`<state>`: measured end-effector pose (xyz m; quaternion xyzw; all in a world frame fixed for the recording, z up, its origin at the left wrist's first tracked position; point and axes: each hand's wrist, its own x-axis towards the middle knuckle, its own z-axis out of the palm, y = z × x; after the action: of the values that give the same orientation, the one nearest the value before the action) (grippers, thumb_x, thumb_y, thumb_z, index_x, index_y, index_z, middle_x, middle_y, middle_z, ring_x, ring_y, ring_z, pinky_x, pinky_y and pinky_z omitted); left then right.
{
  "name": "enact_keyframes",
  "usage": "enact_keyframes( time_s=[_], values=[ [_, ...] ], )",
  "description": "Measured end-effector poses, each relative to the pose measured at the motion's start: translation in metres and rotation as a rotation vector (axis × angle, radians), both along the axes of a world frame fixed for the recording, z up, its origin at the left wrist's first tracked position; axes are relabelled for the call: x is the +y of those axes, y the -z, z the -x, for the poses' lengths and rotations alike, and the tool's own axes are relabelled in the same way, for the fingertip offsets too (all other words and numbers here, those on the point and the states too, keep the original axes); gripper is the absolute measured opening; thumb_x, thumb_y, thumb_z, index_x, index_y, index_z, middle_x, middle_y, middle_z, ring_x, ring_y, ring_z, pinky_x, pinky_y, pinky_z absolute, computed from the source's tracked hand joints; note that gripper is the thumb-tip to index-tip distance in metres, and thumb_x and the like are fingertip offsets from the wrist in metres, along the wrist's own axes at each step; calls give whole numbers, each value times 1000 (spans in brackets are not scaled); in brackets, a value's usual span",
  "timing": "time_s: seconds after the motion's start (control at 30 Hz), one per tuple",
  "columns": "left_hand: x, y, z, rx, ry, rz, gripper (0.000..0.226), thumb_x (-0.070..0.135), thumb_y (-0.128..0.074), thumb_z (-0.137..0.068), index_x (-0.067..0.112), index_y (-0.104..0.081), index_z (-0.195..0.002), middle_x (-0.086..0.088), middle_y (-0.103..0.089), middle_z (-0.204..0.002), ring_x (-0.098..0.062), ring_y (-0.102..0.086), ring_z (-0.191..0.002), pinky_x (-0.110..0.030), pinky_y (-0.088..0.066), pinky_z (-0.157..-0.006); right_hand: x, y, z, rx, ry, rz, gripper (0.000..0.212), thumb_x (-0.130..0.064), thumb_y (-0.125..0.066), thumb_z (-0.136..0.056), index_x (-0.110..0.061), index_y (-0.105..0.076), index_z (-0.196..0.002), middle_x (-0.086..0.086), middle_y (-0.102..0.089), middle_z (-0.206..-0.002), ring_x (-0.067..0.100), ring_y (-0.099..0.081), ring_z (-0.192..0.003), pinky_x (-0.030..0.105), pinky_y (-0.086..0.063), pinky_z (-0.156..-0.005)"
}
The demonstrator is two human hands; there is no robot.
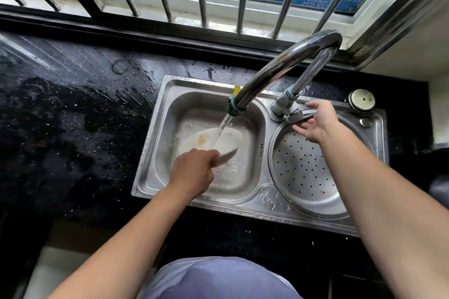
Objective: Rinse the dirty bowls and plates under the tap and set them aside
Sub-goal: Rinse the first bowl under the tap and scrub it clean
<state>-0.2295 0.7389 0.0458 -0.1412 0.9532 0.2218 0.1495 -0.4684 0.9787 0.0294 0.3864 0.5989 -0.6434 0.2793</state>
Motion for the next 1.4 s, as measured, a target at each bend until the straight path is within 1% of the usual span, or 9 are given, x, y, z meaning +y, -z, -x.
enact_keyframes(
  time_s=[0.17,0.33,0.47,0.6,0.77,0.87,1.0,1.17,1.4],
  values=[
    [-1,3,-13,12,222,117,29,12,-59,-81,27,-72,-102,2,-80,-98,-34,-71,-97,-35,-41,-68,-3,-5,6,55,-166,-149,41,-24,-62,-78,-23,-56,-118,2,-57,-103,19,-61,-74,42,-52,-85],
    [-6,-3,-21,239,210,15,30,-3,-69,-70,19,-80,-87,2,-81,-79,-35,-73,-76,-33,-52,-62,10,-6,-15,68,-306,-245,23,-30,-63,-80,-23,-60,-102,0,-58,-122,22,-60,-114,40,-51,-81],
    [-6,-11,-19,398,223,21,42,-16,-78,-52,14,-82,-81,1,-76,-65,-33,-69,-56,-31,-52,-55,-4,-15,-64,194,-425,-401,15,-22,-58,-87,-12,-66,-94,10,-64,-104,22,-59,-91,31,-50,-73],
    [-5,-14,-15,484,331,53,38,-10,-69,-57,12,-84,-83,-1,-77,-67,-30,-68,-55,-36,-57,-58,-27,-30,-132,574,-893,-577,46,-11,-58,-88,-15,-64,-134,8,-62,-134,22,-55,-122,29,-39,-104],
    [-12,-18,-6,303,220,-97,30,-1,-64,-71,20,-78,-86,1,-76,-74,-32,-71,-73,-36,-56,-62,-48,-41,-187,815,-1296,-437,60,-7,-59,-79,-17,-58,-138,3,-42,-157,23,-23,-152,43,-19,-124],
    [-19,-14,-2,100,24,-458,15,11,-64,-79,23,-72,-83,10,-67,-69,-10,-60,-69,-33,-50,-67,-50,-43,-190,854,-1187,-435,63,-15,-61,-89,-17,-43,-149,6,-34,-161,23,-25,-151,38,-18,-124],
    [-25,-2,0,12,-515,-1016,17,11,-68,-86,-2,-71,-97,-14,-65,-85,-21,-55,-80,-35,-40,-67,-43,-42,-178,685,-988,-419,61,-36,-52,-102,-19,-29,-157,1,-31,-163,14,-28,-149,22,-18,-118],
    [-17,10,-13,-23,-942,-1512,44,3,-47,-104,11,-86,-85,-2,-82,-83,-11,-77,-73,-23,-63,-65,-35,-34,-181,264,-611,-27,29,-54,-42,-99,-56,-61,-120,-4,-62,-138,12,-60,-118,38,-44,-104],
    [17,15,-14,-81,-1191,-1808,60,16,-32,-111,4,-86,-88,-12,-83,-94,-22,-82,-85,-36,-68,-72,-27,-19,-194,-22,-50,399,37,-36,-50,-104,-11,-65,-128,4,-78,-105,13,-74,-87,35,-60,-73]
  ],
)
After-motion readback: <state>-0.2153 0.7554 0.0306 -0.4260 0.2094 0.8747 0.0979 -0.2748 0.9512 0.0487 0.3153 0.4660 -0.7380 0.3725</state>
